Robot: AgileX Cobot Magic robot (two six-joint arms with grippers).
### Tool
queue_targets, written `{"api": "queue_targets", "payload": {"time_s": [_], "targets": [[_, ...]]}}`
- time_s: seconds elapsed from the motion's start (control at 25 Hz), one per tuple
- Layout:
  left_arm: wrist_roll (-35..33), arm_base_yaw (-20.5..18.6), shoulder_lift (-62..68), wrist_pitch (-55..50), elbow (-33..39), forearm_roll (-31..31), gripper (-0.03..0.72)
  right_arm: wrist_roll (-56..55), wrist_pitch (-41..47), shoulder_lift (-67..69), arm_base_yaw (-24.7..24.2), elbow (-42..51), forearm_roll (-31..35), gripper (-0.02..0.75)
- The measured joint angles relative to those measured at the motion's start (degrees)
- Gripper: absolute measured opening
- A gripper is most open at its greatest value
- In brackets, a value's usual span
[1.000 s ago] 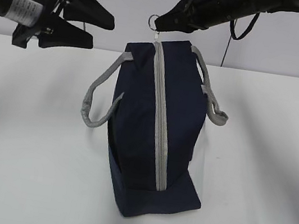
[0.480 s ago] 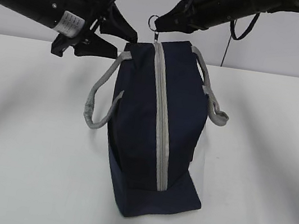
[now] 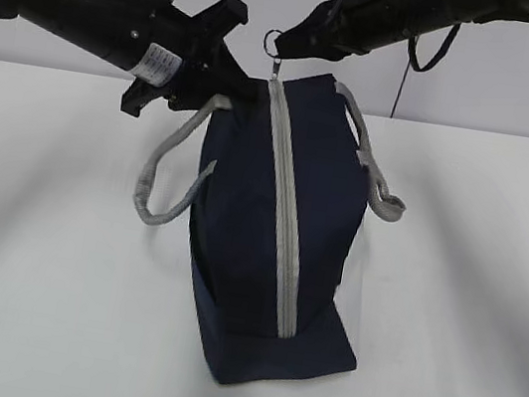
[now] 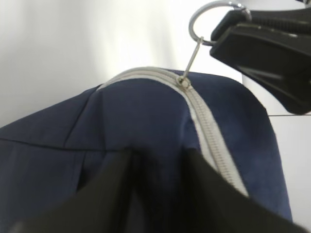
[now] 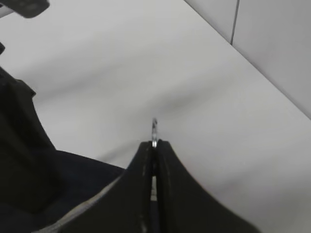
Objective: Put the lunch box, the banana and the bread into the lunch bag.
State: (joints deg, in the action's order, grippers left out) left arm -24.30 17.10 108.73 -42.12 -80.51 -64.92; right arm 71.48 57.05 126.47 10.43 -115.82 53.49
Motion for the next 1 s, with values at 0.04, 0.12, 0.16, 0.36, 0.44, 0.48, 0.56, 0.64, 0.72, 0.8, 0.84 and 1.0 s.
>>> {"api": "queue_targets", "payload": {"time_s": [0.04,0.12,0.16,0.36,0.44,0.48,0.56,0.64,0.72,0.8,0.84,1.0], "targets": [[0.0,0.0,0.1,0.0,0.0,0.0,0.167,0.0,0.0,0.0,0.0,0.0,-0.2,-0.016],[-0.1,0.0,0.2,0.0,0.0,0.0,0.053,0.0,0.0,0.2,0.0,0.0,-0.2,-0.016],[-0.4,0.0,0.2,0.0,0.0,0.1,0.025,0.0,-0.1,0.5,0.0,0.0,-0.2,-0.016],[-2.9,0.0,0.2,-1.6,0.0,-0.9,0.008,0.0,-2.1,2.8,0.0,0.0,0.4,-0.016],[-4.6,0.0,0.2,-2.5,-0.1,-1.6,0.008,0.0,-2.9,3.4,0.0,0.0,1.4,-0.016],[-5.0,0.0,0.2,-3.2,-0.1,-1.7,0.008,0.0,-3.3,3.6,0.0,0.0,1.6,-0.016],[-5.6,0.0,0.2,-4.4,-0.7,-1.7,0.007,-0.1,-3.8,3.7,0.0,0.0,2.0,-0.016],[-6.3,0.0,0.2,-5.2,-1.2,-1.7,0.007,-0.1,-4.1,3.7,0.0,0.0,2.4,-0.016],[-6.8,0.0,0.2,-5.4,-1.3,-1.7,0.007,-0.1,-4.3,3.8,0.0,0.0,2.4,-0.016],[-7.0,0.0,0.2,-5.7,-1.6,-1.5,0.007,-0.1,-4.4,4.0,0.0,0.0,2.6,-0.016],[-7.2,0.0,0.2,-5.9,-1.8,-1.4,0.007,-0.1,-4.4,4.2,0.0,0.0,2.6,-0.016],[-7.9,0.0,-0.1,-6.1,-1.9,-1.0,0.007,-0.2,-4.4,5.1,0.0,0.0,2.8,-0.016]]}}
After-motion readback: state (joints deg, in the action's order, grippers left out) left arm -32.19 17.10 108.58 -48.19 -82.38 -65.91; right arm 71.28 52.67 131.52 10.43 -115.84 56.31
